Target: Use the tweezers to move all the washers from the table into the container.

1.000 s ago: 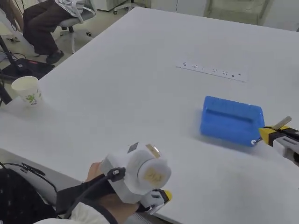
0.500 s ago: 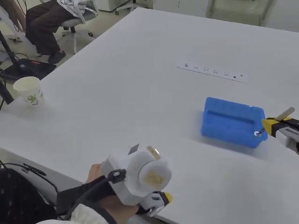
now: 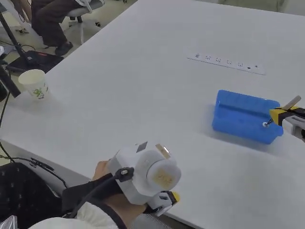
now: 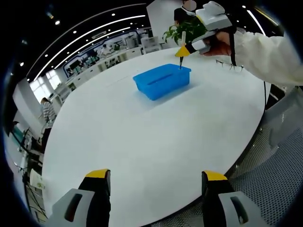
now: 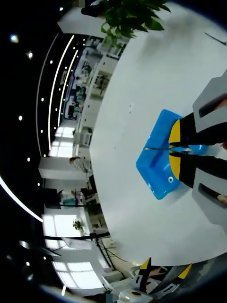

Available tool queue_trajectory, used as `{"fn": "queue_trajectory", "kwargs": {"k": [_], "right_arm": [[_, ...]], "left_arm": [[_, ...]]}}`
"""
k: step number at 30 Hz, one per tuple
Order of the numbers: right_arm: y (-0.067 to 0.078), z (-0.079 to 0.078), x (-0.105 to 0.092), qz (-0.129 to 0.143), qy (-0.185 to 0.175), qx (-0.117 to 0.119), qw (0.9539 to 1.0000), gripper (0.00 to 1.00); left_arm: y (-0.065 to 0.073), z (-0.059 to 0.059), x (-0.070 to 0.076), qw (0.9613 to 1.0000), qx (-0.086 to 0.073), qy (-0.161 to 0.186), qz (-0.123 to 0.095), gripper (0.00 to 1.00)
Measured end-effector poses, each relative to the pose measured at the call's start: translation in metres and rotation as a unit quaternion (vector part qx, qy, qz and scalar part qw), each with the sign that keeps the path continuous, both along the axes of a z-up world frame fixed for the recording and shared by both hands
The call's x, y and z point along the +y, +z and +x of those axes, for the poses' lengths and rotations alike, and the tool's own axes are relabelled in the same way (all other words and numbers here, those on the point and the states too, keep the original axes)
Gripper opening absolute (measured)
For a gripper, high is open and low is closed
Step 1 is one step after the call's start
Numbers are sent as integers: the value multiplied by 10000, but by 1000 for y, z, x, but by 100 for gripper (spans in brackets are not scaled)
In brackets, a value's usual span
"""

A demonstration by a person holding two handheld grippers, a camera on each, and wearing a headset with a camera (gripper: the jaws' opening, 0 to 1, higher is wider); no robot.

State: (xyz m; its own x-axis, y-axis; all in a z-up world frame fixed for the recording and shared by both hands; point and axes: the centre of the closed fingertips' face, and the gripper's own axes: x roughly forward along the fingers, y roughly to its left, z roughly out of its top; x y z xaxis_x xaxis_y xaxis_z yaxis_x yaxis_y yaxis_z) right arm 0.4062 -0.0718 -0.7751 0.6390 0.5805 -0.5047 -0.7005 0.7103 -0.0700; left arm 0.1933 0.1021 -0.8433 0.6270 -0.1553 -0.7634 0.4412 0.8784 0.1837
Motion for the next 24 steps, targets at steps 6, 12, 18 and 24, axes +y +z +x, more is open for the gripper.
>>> {"fn": "queue_trajectory", "kwargs": {"k": [6,12,18,24], "right_arm": [[-14,8,-3,-27,-47,129,9999,2],[-27,13,-5,-20,-93,277,9996,2],[-39,19,-4,-57,-122,366,9992,2],[-50,22,-4,-88,-125,479,9987,2]], "left_arm": [[-4,-1,-2,9999,90,-82,79,79],[-5,-2,-4,9998,151,-93,36,78],[-1,-1,-7,9999,57,-102,-100,78],[15,5,-9,9985,-311,11,-458,73]]}}
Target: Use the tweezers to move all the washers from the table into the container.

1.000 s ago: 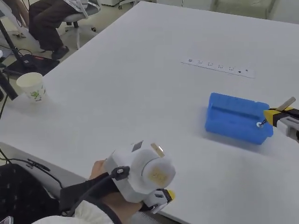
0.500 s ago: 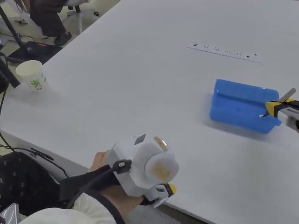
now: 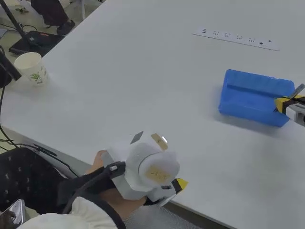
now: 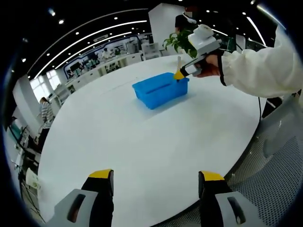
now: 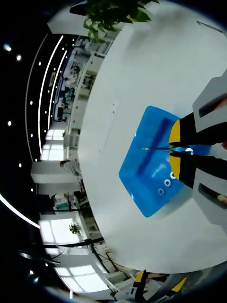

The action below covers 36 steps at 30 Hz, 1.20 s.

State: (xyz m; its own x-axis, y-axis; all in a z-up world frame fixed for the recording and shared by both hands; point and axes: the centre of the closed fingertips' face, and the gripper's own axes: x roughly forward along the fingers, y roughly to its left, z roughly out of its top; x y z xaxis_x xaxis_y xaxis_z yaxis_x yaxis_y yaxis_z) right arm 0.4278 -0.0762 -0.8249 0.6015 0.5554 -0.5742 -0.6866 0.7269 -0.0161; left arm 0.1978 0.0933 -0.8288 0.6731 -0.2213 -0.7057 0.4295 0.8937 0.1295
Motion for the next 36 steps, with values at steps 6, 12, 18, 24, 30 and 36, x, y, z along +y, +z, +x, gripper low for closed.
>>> {"fn": "queue_trajectory", "kwargs": {"k": [6,12,18,24,30,36], "right_arm": [[-3,0,2,-14,24,37,10000,3],[-5,-1,2,22,-11,89,10000,3],[3,-1,-3,97,-167,63,9998,4],[30,-7,-3,349,-247,-125,9990,4],[64,-34,4,475,45,-452,9978,3],[89,-70,12,617,446,-591,9953,3]], "left_arm": [[0,1,-1,10000,-38,38,-73,72],[-1,0,-1,10000,5,39,-70,70],[-4,-2,-1,9999,119,1,18,71],[4,0,-4,9992,56,80,-390,72],[13,-1,-14,9962,96,-38,-862,68],[43,0,-23,9904,15,-238,-1364,58]]}}
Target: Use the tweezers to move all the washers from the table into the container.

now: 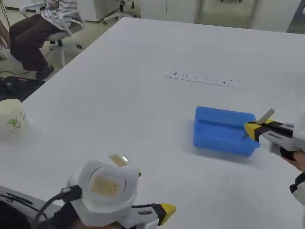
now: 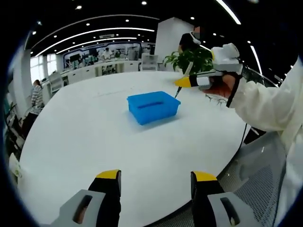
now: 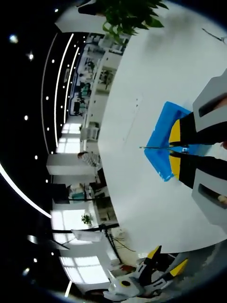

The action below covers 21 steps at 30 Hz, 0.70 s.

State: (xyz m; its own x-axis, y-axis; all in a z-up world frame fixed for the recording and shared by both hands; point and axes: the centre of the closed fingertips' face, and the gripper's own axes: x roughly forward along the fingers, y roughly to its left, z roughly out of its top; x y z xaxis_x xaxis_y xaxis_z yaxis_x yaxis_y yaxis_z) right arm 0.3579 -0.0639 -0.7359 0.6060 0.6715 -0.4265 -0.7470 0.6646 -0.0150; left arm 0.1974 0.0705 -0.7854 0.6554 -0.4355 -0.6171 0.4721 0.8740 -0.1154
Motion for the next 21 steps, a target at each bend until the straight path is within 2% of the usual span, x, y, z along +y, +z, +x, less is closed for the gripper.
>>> {"fn": "queue_trajectory", "kwargs": {"k": [3,4,6,8,10,12,14,16,17,19,21], "right_arm": [[3,-17,4,58,199,75,9998,3],[4,-26,6,79,261,110,9996,3],[5,-42,11,118,511,186,9985,3],[5,-58,14,94,716,257,9971,3],[5,-76,20,197,1008,426,9938,3],[6,-92,24,121,1293,403,9907,3],[3,-108,27,-16,1577,496,9862,3],[6,-122,30,22,1810,559,9819,3],[7,-126,30,14,1880,571,9805,3],[8,-142,33,-78,2255,688,9718,3],[13,-153,36,-162,2502,639,9659,3]], "left_arm": [[19,4,-7,9996,-135,-174,-156,51],[25,5,-9,9994,-112,-239,-226,48],[42,8,-18,9979,-276,-391,-426,41],[56,8,-26,9959,-343,-636,-540,37],[68,5,-36,9929,-325,-898,-704,33],[81,5,-45,9896,-355,-1064,-904,31],[92,3,-56,9854,-296,-1290,-1072,31],[102,1,-68,9797,-267,-1558,-1235,31],[105,0,-71,9780,-257,-1618,-1288,33],[113,-4,-81,9711,-161,-1864,-1483,33],[121,-12,-92,9589,41,-2146,-1855,31]]}}
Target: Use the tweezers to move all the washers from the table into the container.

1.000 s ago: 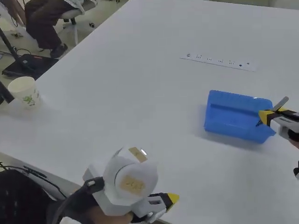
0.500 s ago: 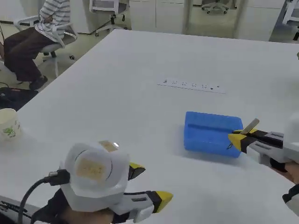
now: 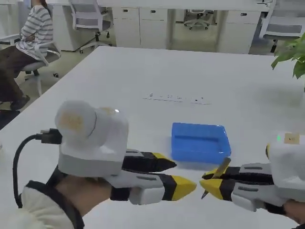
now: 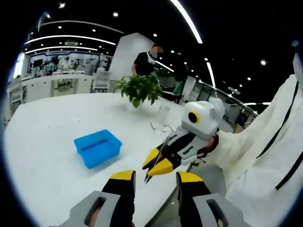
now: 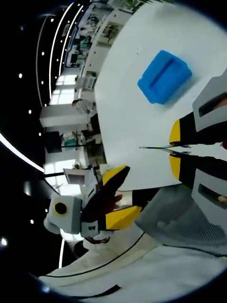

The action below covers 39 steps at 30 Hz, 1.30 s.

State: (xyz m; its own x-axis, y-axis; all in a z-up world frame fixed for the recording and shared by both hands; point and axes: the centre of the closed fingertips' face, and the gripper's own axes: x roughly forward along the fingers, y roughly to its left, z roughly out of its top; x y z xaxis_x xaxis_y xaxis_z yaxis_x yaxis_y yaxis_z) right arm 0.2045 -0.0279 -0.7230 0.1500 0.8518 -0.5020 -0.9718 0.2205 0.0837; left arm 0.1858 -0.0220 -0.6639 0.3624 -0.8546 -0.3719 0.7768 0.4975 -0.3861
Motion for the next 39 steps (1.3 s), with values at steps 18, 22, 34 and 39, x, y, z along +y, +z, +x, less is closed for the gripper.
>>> {"fn": "queue_trajectory", "kwargs": {"k": [18,22,34,39], "right_arm": [[9,-61,16,-35,1226,407,9916,4],[11,-66,17,8,1314,490,9901,4],[21,-67,14,581,1060,884,9887,8],[15,-73,11,486,1143,967,9875,14]], "left_arm": [[15,-26,-40,9893,-223,-1429,-219,16],[15,-33,-43,9850,-233,-1702,-175,3],[25,-25,-42,9811,-714,-1795,-67,0],[41,-22,-43,9787,-832,-1855,-282,0]]}}
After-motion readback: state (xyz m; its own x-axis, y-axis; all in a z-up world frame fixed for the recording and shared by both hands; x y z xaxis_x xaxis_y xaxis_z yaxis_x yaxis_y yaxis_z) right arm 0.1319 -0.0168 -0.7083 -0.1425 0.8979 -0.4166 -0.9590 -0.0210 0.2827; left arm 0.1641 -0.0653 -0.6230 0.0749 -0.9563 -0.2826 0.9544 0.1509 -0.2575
